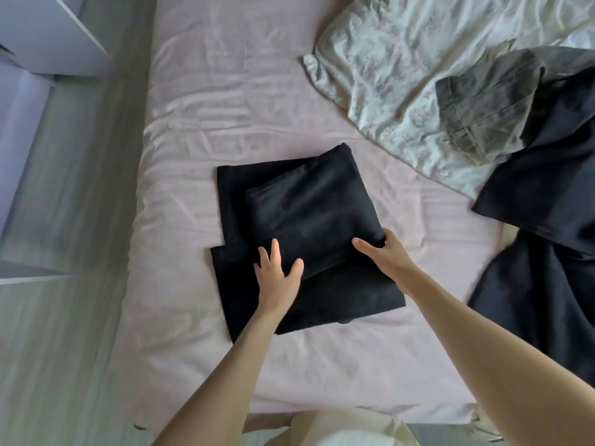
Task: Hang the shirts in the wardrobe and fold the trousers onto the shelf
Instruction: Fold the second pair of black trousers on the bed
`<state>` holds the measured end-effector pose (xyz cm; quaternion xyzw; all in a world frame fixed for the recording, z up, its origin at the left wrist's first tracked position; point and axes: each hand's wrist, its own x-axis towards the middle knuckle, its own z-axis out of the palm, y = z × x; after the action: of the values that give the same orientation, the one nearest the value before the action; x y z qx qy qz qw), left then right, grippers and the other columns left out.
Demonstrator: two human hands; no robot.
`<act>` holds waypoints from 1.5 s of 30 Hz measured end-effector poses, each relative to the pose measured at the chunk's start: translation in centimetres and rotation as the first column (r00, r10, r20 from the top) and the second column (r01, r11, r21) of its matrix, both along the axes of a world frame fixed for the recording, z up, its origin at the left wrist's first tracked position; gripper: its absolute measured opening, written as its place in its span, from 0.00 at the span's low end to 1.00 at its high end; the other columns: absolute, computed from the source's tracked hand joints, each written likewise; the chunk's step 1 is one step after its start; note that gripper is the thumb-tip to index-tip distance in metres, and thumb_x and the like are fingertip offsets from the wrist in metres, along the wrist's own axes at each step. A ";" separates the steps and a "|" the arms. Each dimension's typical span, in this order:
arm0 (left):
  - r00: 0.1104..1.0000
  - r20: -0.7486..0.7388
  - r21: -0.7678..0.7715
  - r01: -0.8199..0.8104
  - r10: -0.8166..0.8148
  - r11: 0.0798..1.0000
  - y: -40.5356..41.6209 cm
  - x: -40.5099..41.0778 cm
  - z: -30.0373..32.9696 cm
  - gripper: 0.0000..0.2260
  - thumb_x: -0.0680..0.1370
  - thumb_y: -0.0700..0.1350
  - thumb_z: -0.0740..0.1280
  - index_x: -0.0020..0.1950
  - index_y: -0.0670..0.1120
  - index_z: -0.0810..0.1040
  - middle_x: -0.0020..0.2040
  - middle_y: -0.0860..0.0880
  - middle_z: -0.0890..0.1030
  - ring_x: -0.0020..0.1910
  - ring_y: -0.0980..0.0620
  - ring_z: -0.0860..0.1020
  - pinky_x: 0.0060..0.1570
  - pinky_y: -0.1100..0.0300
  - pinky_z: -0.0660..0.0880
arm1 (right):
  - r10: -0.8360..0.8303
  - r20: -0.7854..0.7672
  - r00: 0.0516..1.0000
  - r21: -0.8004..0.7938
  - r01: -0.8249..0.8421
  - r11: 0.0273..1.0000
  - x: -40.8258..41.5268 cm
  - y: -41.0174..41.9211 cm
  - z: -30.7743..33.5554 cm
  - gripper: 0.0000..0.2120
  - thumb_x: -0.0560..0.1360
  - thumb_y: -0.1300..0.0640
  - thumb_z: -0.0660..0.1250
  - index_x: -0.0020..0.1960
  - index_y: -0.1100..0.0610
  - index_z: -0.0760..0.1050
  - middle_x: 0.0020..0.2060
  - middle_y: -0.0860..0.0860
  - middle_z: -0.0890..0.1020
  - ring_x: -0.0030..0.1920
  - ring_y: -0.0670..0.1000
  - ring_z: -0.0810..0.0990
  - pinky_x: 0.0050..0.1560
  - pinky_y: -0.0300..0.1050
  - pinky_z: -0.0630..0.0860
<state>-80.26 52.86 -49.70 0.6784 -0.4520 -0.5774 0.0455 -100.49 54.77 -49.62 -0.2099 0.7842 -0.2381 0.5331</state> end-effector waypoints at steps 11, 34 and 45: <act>0.997 -0.043 0.153 -0.050 0.057 0.987 -2.9 2.6 1.3 0.25 0.79 0.61 0.53 0.75 0.54 0.59 0.76 0.52 0.57 0.76 0.52 0.50 0.72 0.51 0.50 | 0.107 -0.063 0.992 -0.123 -0.114 0.986 5.0 1.4 6.1 0.19 0.73 0.49 0.67 0.59 0.49 0.63 0.48 0.45 0.78 0.48 0.45 0.78 0.47 0.42 0.75; 0.950 0.072 -0.066 -0.299 0.303 0.952 -6.4 18.4 -3.5 0.44 0.64 0.53 0.78 0.73 0.56 0.56 0.68 0.52 0.68 0.66 0.49 0.70 0.66 0.47 0.68 | 0.104 0.324 0.941 -0.063 -0.088 0.994 19.1 -3.3 -1.0 0.30 0.69 0.48 0.72 0.64 0.47 0.59 0.61 0.47 0.74 0.57 0.45 0.76 0.58 0.46 0.74; 0.935 -0.055 -0.146 -0.355 0.350 0.924 -2.5 17.0 0.9 0.46 0.68 0.46 0.76 0.75 0.54 0.49 0.71 0.50 0.63 0.69 0.49 0.66 0.62 0.58 0.67 | 0.279 0.278 0.919 -0.111 -0.258 0.960 15.8 -4.2 2.7 0.19 0.69 0.60 0.73 0.58 0.51 0.72 0.49 0.46 0.82 0.48 0.46 0.80 0.49 0.43 0.76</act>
<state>-63.27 50.35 -48.79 0.7350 -0.3650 -0.5327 0.2068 -84.70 50.62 -46.93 -0.2972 0.6519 -0.2192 0.6623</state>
